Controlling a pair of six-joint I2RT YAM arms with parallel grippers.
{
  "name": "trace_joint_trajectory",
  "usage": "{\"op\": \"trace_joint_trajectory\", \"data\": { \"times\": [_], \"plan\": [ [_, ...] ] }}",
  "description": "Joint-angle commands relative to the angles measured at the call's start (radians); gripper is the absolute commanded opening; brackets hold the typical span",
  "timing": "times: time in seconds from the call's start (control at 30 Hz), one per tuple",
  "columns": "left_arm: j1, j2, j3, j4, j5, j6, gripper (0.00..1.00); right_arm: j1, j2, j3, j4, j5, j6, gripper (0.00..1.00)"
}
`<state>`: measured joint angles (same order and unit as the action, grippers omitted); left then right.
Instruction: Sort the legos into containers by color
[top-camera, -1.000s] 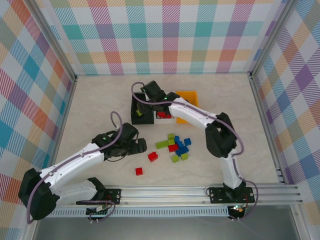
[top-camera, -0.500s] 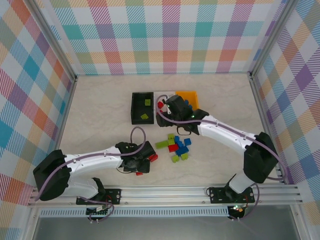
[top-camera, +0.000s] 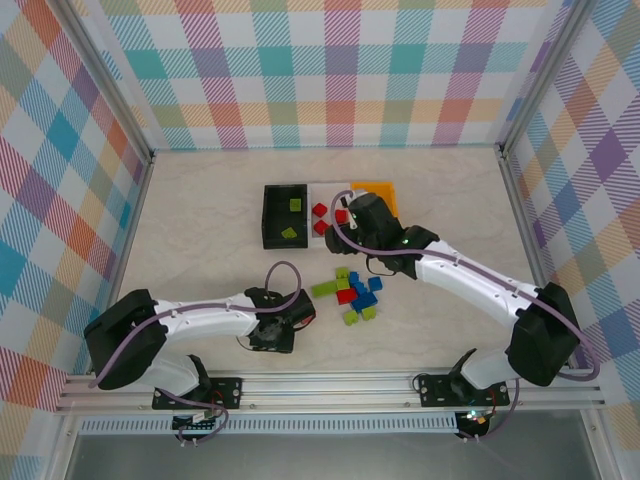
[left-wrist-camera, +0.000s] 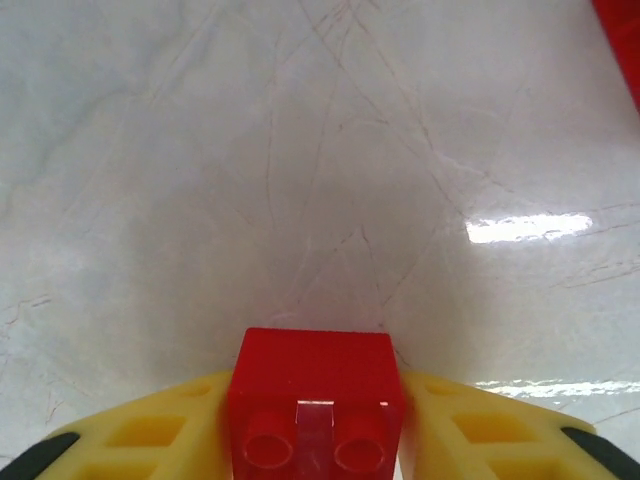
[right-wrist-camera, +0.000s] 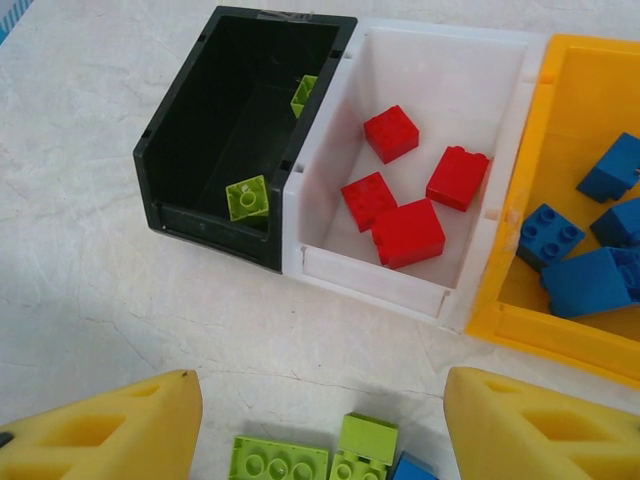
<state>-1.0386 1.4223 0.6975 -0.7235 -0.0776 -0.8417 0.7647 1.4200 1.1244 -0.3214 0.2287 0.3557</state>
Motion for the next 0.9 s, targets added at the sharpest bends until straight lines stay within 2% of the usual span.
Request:
{"op": "trace_joint_trajectory", "data": {
  "times": [0.0, 0.17, 0.37, 0.53, 0.87],
  "plan": [
    [-0.003, 0.0, -0.006, -0.028, -0.056, -0.006, 0.36, -0.01, -0.031, -0.017, 0.017, 0.018, 0.018, 0.65],
    [0.016, -0.057, 0.133, -0.108, -0.15, 0.029, 0.35, -0.014, -0.079, -0.06, 0.02, 0.033, 0.044, 0.66],
    [0.17, 0.021, 0.392, -0.069, -0.226, 0.173, 0.34, -0.024, -0.145, -0.131, 0.001, 0.055, 0.071, 0.66],
    [0.274, 0.266, 0.687, 0.012, -0.237, 0.264, 0.34, -0.035, -0.199, -0.199, -0.033, 0.07, 0.098, 0.67],
    [0.327, 0.754, 1.258, -0.118, -0.292, 0.34, 0.31, -0.039, -0.29, -0.269, -0.074, 0.076, 0.115, 0.68]
  ]
}}
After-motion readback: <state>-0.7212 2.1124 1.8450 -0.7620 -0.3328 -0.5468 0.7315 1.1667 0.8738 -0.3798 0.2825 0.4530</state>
